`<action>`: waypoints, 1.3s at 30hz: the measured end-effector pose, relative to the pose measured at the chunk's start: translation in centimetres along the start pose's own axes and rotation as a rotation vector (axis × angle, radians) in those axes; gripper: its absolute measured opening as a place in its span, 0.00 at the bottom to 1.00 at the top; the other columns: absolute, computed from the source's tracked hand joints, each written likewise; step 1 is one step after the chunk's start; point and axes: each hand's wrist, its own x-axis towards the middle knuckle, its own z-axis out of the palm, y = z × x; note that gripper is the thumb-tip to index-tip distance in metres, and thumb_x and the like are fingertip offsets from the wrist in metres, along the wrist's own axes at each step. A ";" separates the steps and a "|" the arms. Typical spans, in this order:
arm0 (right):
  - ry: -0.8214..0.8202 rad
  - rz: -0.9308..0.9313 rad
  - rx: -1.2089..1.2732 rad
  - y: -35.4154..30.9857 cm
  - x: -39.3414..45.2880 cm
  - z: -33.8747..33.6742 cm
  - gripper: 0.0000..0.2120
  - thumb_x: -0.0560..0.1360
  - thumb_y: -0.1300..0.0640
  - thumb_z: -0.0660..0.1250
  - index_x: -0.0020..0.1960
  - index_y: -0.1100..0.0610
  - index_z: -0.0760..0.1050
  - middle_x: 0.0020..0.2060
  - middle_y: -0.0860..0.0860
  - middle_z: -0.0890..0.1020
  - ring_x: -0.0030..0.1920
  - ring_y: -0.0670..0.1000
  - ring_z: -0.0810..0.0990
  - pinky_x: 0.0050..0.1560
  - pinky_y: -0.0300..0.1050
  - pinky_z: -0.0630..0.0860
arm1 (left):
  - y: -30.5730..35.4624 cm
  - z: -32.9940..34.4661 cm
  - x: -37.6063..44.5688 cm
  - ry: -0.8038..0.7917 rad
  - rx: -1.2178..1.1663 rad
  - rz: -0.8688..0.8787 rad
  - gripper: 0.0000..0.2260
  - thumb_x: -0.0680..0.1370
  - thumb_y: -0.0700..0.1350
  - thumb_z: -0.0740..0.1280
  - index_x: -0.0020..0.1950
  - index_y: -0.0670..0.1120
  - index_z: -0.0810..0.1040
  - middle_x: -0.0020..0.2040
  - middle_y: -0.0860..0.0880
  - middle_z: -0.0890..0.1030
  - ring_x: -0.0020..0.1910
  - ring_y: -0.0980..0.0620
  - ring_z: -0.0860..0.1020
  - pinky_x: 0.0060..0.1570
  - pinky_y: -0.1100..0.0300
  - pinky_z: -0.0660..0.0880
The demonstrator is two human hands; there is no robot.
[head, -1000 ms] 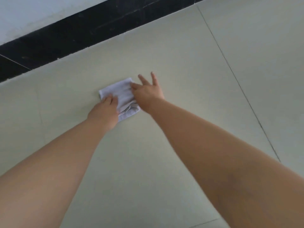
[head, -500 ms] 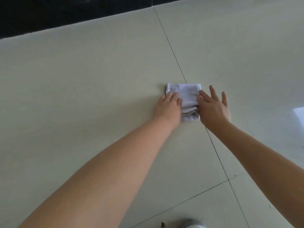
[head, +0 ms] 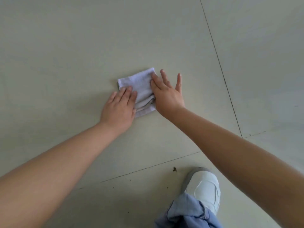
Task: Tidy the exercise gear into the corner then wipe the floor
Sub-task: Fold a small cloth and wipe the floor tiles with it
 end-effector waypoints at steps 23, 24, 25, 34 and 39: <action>0.044 0.004 -0.207 0.8 -13.5 5.5 0.22 0.67 0.59 0.56 0.55 0.62 0.81 0.57 0.55 0.83 0.55 0.57 0.83 0.55 0.72 0.59 | 4.1 4.5 -6.0 0.058 0.060 0.273 0.23 0.72 0.45 0.54 0.62 0.43 0.79 0.61 0.44 0.81 0.60 0.46 0.80 0.67 0.50 0.58; 0.054 -0.028 -0.187 -0.6 -12.7 5.2 0.21 0.66 0.60 0.60 0.57 0.62 0.80 0.58 0.55 0.82 0.57 0.57 0.82 0.56 0.72 0.58 | 2.4 4.9 -6.7 0.026 0.090 0.244 0.22 0.71 0.46 0.55 0.58 0.43 0.81 0.56 0.44 0.84 0.54 0.46 0.83 0.62 0.50 0.62; 0.047 -0.054 -0.166 -1.7 -11.6 4.8 0.22 0.67 0.61 0.64 0.60 0.62 0.78 0.63 0.55 0.79 0.62 0.57 0.78 0.59 0.72 0.52 | 1.1 5.1 -7.2 -0.015 0.124 0.212 0.21 0.70 0.47 0.56 0.57 0.43 0.82 0.54 0.44 0.84 0.52 0.47 0.84 0.59 0.50 0.64; -0.024 0.005 -0.201 0.4 0.7 -2.6 0.18 0.78 0.54 0.59 0.67 0.53 0.71 0.75 0.44 0.61 0.78 0.51 0.46 0.71 0.64 0.33 | -0.4 -0.4 0.7 0.046 -0.008 0.007 0.23 0.79 0.47 0.56 0.71 0.38 0.68 0.72 0.38 0.68 0.70 0.43 0.70 0.67 0.50 0.67; -0.018 0.116 -0.250 3.4 4.5 -5.4 0.21 0.79 0.52 0.58 0.71 0.54 0.65 0.75 0.46 0.59 0.78 0.52 0.48 0.74 0.59 0.35 | -0.3 -3.8 7.7 0.012 -0.023 -0.013 0.26 0.82 0.48 0.55 0.77 0.42 0.51 0.79 0.44 0.51 0.78 0.48 0.51 0.74 0.55 0.50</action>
